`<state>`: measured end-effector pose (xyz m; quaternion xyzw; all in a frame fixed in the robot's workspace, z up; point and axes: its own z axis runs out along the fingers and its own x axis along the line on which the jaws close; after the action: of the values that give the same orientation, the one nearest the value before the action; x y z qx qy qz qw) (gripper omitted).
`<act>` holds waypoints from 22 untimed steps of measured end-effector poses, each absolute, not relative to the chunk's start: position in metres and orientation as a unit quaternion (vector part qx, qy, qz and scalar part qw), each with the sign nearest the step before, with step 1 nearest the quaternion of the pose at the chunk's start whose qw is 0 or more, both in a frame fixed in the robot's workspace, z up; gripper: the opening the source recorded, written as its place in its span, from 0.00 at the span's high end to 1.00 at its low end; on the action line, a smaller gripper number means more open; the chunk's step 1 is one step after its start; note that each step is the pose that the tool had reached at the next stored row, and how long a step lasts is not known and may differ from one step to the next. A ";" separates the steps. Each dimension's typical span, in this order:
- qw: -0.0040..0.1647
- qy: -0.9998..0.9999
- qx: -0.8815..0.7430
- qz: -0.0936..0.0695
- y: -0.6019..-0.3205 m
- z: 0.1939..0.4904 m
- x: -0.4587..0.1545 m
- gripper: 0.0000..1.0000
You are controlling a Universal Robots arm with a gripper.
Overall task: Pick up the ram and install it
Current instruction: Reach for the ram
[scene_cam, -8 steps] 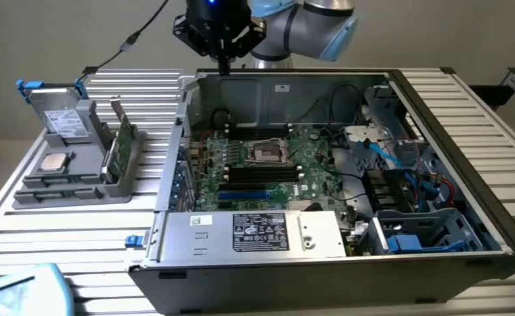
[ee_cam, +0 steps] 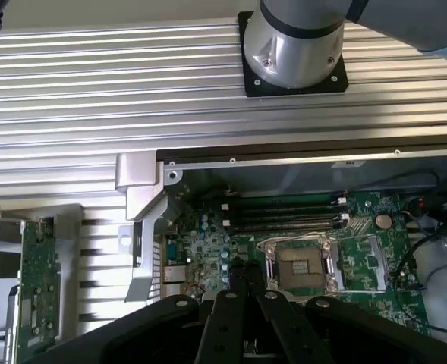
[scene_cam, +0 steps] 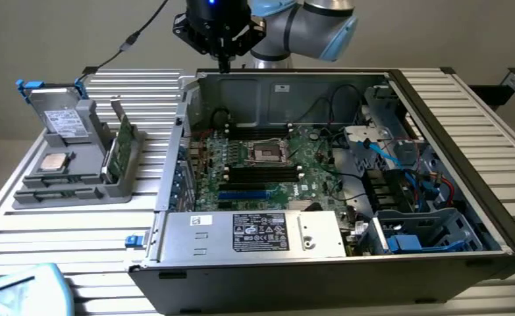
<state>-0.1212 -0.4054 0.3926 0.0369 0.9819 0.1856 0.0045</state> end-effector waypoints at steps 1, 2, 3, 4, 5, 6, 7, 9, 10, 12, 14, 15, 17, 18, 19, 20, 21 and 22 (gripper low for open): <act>0.004 0.982 0.037 0.187 -0.405 0.393 -0.121 0.89; 0.004 0.981 0.037 0.188 -0.405 0.393 -0.122 0.89; 0.004 0.981 0.037 0.188 -0.405 0.393 -0.125 0.89; 0.004 0.981 0.037 0.188 -0.405 0.393 -0.129 0.89; 0.004 0.981 0.037 0.188 -0.405 0.393 -0.134 0.89; 0.004 0.981 0.037 0.188 -0.405 0.393 -0.138 0.89; 0.004 0.981 0.037 0.188 -0.405 0.393 -0.143 0.89; 0.004 0.981 0.037 0.188 -0.405 0.393 -0.152 0.89; 0.004 0.981 0.037 0.188 -0.405 0.393 -0.156 0.89; 0.004 0.981 0.037 0.188 -0.405 0.393 -0.165 0.89; 0.004 0.981 0.037 0.188 -0.405 0.393 -0.175 0.89; 0.004 0.981 0.037 0.188 -0.405 0.393 -0.179 0.89; 0.004 0.981 0.037 0.188 -0.405 0.393 -0.188 0.89; 0.004 0.981 0.037 0.188 -0.405 0.393 -0.193 0.89; 0.004 0.981 0.037 0.188 -0.405 0.393 -0.198 0.89; 0.004 0.981 0.037 0.188 -0.404 0.393 -0.202 0.89; 0.004 0.981 0.037 0.188 -0.404 0.393 -0.207 0.89; 0.004 0.981 0.037 0.188 -0.404 0.393 -0.211 0.89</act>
<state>-0.2112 -0.4044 0.3926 0.0369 0.9814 0.1881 0.0044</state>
